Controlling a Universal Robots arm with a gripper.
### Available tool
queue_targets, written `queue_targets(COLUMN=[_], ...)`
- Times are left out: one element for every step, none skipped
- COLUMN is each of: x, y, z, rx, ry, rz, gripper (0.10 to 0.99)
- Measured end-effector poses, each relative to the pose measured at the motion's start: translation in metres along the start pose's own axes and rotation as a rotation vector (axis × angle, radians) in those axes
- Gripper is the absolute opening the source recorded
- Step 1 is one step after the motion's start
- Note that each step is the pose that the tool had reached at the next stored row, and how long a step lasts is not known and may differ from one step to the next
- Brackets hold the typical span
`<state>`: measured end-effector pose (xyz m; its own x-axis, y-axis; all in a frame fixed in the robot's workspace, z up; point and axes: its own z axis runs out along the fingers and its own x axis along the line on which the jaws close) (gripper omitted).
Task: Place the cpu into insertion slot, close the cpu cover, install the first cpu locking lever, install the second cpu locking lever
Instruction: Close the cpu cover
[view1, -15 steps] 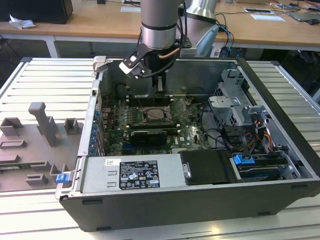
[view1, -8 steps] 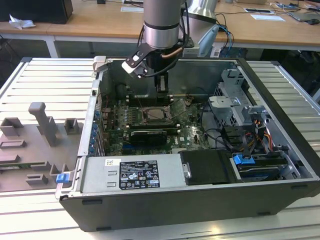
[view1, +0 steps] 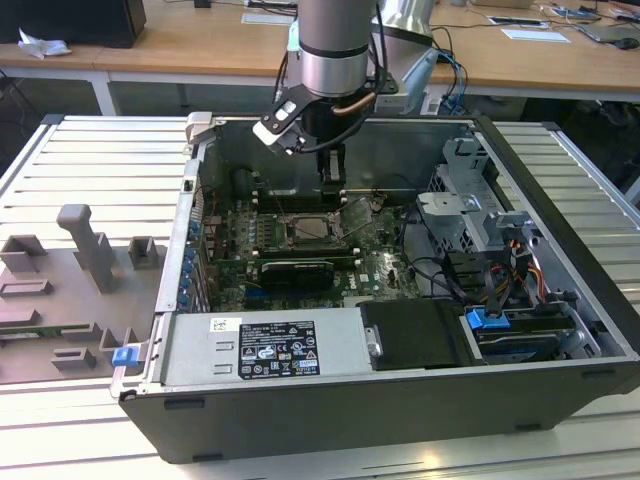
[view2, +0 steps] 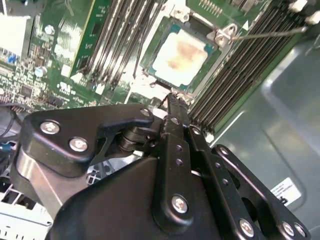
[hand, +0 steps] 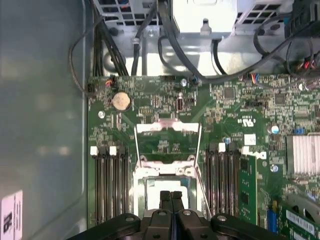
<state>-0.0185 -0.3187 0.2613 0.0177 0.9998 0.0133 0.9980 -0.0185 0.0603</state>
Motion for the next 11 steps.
queue_targets(x=[0.0,0.0,0.0001,0.0001,0.0001,0.0001,0.0001,0.0001,0.0001,0.0001,0.0001], y=[0.0015,0.0022,0.0028,0.0034,0.004,0.0046,0.005,0.0055,0.0059,0.0063,0.0066], z=[0.0,0.0,0.0,0.0,0.0,0.0,0.0,0.0,0.0,0.0,0.0], rx=[0.0,0.0,0.0,0.0,0.0,0.0,0.0,0.0,0.0,0.0,0.0], ry=[0.0,0.0,0.0,0.0,0.0001,0.0001,0.0001,0.0,0.0001,0.0001,0.0], rz=[0.0,0.0,0.0,0.0,0.0,0.0,0.0,0.0,0.0,0.0,0.0], gripper=[0.106,0.106,0.106,0.106,0.106,0.106,0.106,0.106,0.106,0.106,0.106])
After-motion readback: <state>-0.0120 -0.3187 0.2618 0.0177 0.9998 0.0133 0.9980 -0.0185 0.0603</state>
